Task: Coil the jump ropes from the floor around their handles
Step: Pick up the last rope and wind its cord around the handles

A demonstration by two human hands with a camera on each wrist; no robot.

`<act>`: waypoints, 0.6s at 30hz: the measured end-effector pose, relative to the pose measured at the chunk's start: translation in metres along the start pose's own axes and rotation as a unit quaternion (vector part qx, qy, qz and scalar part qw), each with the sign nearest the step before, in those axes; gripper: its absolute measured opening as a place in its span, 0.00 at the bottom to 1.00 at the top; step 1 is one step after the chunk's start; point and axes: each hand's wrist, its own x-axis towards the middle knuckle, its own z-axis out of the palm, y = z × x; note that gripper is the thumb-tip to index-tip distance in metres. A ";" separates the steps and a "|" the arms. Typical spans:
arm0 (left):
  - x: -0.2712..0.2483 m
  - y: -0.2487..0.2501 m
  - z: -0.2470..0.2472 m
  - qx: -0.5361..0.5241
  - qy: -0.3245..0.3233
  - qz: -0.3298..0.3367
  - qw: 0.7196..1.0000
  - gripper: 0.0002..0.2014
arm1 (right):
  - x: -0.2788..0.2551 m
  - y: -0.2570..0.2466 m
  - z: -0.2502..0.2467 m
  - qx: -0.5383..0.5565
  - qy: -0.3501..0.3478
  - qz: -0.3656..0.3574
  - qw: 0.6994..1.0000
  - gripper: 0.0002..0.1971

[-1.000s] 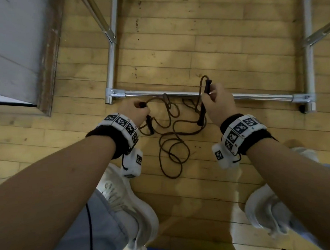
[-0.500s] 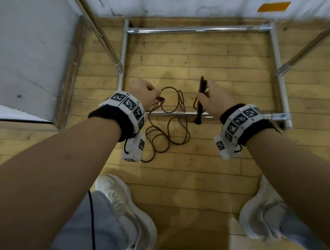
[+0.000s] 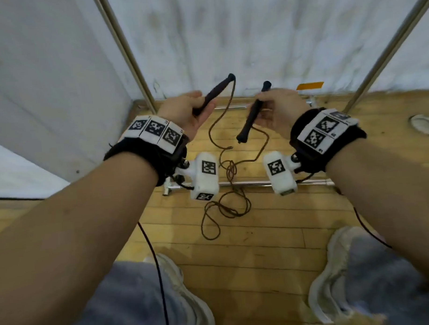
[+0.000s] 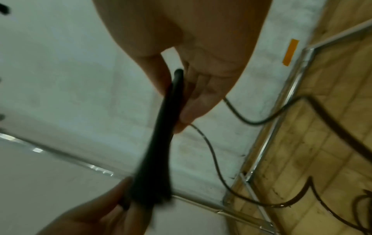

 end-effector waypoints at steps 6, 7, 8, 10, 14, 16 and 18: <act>-0.046 0.017 0.021 0.151 -0.112 0.029 0.982 0.20 | -0.042 -0.047 0.030 -0.042 -0.063 -0.042 0.996 0.01; -0.049 0.018 0.022 0.192 -0.127 0.043 0.972 0.22 | -0.044 -0.051 0.032 -0.039 -0.057 -0.052 0.996 0.02; -0.052 0.019 0.023 0.223 -0.143 0.054 0.963 0.22 | -0.045 -0.054 0.034 -0.036 -0.051 -0.060 0.996 0.04; -0.057 0.019 0.026 0.262 -0.171 0.061 0.948 0.20 | -0.046 -0.056 0.037 -0.045 -0.045 -0.065 0.996 0.04; -0.053 0.009 0.031 0.356 -0.149 0.088 0.918 0.12 | -0.041 -0.041 0.038 -0.091 -0.023 -0.080 0.992 0.07; -0.048 0.002 0.033 0.398 -0.156 0.101 0.898 0.09 | -0.036 -0.034 0.037 -0.106 -0.010 -0.096 0.990 0.07; -0.042 -0.004 0.032 0.411 -0.174 0.103 0.889 0.08 | -0.033 -0.031 0.033 -0.167 -0.008 -0.118 0.979 0.08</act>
